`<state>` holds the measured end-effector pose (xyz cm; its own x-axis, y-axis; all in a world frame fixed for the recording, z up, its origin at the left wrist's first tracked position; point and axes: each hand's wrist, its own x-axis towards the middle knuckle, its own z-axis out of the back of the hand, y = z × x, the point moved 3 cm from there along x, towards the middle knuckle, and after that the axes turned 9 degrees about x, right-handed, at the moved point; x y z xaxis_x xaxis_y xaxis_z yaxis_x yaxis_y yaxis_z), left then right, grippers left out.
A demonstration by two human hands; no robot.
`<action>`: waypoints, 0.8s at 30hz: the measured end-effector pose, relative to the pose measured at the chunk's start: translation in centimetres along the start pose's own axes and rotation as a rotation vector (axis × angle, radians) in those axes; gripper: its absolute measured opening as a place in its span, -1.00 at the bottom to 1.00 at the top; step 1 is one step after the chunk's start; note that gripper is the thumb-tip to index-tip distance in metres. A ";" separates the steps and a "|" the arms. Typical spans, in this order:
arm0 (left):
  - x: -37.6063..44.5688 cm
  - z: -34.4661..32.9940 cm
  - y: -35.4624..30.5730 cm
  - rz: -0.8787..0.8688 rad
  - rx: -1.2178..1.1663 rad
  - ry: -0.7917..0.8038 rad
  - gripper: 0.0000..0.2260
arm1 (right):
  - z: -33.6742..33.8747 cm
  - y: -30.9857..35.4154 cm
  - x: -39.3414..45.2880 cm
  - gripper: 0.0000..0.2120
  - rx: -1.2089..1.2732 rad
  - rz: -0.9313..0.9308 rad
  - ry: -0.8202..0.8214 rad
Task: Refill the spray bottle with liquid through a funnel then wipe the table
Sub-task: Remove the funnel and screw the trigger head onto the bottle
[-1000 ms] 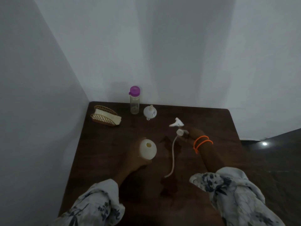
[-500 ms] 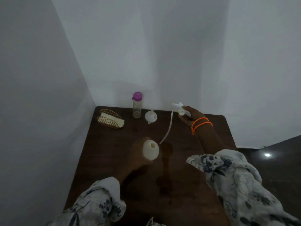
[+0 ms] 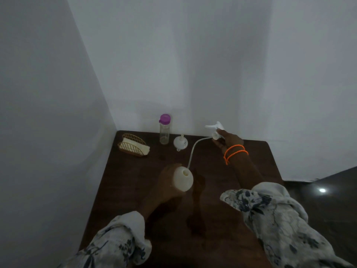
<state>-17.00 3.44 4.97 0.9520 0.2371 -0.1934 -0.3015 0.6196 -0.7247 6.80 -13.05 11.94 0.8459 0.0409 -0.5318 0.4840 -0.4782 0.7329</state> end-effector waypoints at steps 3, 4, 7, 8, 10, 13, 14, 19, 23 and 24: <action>0.1 0.1 0.0 0.002 0.014 0.012 -0.05 | -0.5 0.4 -1.0 -0.65 0.059 0.122 0.009; 0.2 0.3 0.0 0.010 0.018 0.015 -0.05 | -0.7 0.6 -1.5 -0.64 0.057 0.168 0.034; 0.2 0.5 -0.3 0.009 0.036 0.007 -0.08 | -1.4 1.5 -3.7 -0.59 -0.051 0.317 0.193; 0.2 0.5 -0.3 0.008 0.043 0.003 -0.09 | -1.7 1.8 -4.5 -0.57 -0.108 0.372 0.246; 0.1 0.4 -0.6 0.006 0.049 -0.025 -0.12 | -2.2 2.4 -6.6 -0.57 -0.218 0.465 0.349; 0.1 0.5 -1.0 0.024 0.046 -0.056 -0.11 | -2.8 2.9 -10.1 -0.57 -0.343 0.588 0.503; 0.1 0.6 -1.2 0.027 0.044 -0.058 -0.10 | -2.8 2.9 -11.2 -0.59 -0.382 0.614 0.541; 0.2 1.3 -2.9 0.011 0.060 -0.084 -0.08 | -2.6 2.6 -14.7 -0.70 -0.594 0.749 0.631; 0.3 1.7 -3.9 -0.022 0.080 -0.127 -0.07 | -2.3 1.6 -15.7 -0.73 -0.675 0.795 0.691; 0.3 1.7 -4.1 -0.023 0.090 -0.131 -0.06 | -2.2 1.1 -15.8 -0.74 -0.690 0.795 0.685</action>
<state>-15.60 2.21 9.05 0.9456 0.3139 -0.0859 -0.2891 0.6888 -0.6648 -5.53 -12.30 22.12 0.8000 0.4975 0.3355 -0.3705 -0.0303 0.9283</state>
